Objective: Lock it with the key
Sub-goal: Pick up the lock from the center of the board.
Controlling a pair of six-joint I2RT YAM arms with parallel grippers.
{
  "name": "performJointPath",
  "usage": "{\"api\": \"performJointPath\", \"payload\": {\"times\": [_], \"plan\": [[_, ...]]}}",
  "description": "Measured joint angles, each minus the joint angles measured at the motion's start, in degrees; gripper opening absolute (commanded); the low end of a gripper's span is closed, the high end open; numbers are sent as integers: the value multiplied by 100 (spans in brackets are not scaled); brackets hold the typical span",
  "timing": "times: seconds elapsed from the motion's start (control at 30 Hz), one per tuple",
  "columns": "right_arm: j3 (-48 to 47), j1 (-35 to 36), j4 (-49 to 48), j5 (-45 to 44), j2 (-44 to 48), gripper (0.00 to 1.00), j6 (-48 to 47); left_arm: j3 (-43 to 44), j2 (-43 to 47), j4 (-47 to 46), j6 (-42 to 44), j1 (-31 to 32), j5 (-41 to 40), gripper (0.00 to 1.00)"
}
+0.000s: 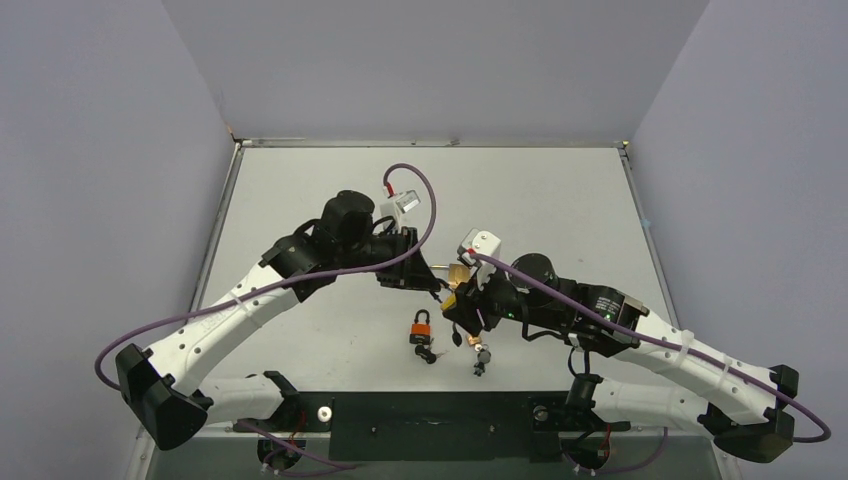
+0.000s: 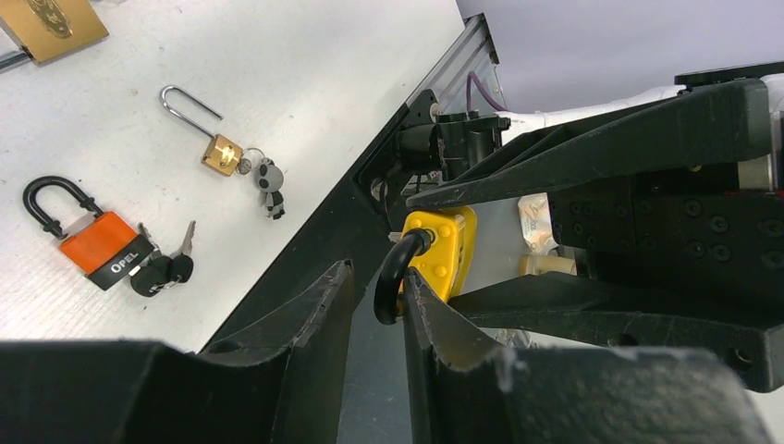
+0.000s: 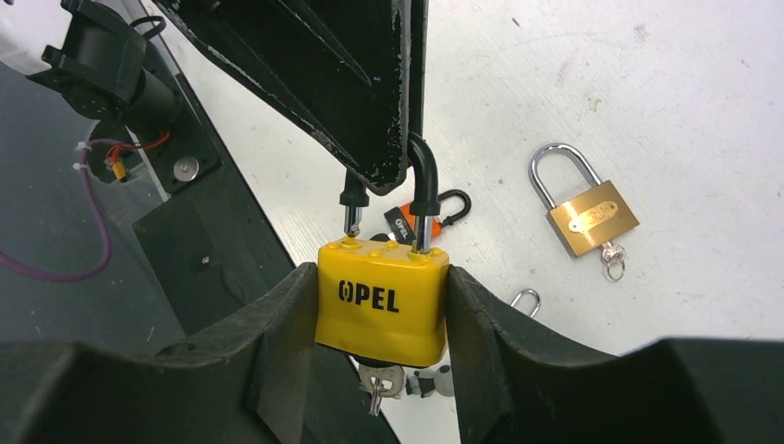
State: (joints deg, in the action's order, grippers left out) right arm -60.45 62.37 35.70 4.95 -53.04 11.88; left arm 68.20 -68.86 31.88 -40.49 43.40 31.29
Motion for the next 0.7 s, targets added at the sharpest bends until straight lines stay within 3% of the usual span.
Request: {"api": "performJointPath", "payload": {"times": [0.33, 0.37, 0.43, 0.6, 0.63, 0.7], "plan": [[0, 31, 151, -94, 0, 0, -74, -9, -192, -229, -214, 0, 310, 14], [-7, 33, 151, -94, 0, 0, -76, -13, -201, -278, -256, 0, 345, 6], [-22, 31, 168, -118, 0, 0, -87, -24, -229, -361, -341, 0, 400, 2], [-33, 31, 208, -186, 0, 0, -114, -39, -256, -518, -461, -2, 496, 0], [-37, 31, 208, -201, 0, 4, -118, -39, -256, -522, -481, -2, 492, 0], [-44, 31, 208, -223, 0, 28, -118, -39, -256, -531, -503, -7, 476, 0]]}}
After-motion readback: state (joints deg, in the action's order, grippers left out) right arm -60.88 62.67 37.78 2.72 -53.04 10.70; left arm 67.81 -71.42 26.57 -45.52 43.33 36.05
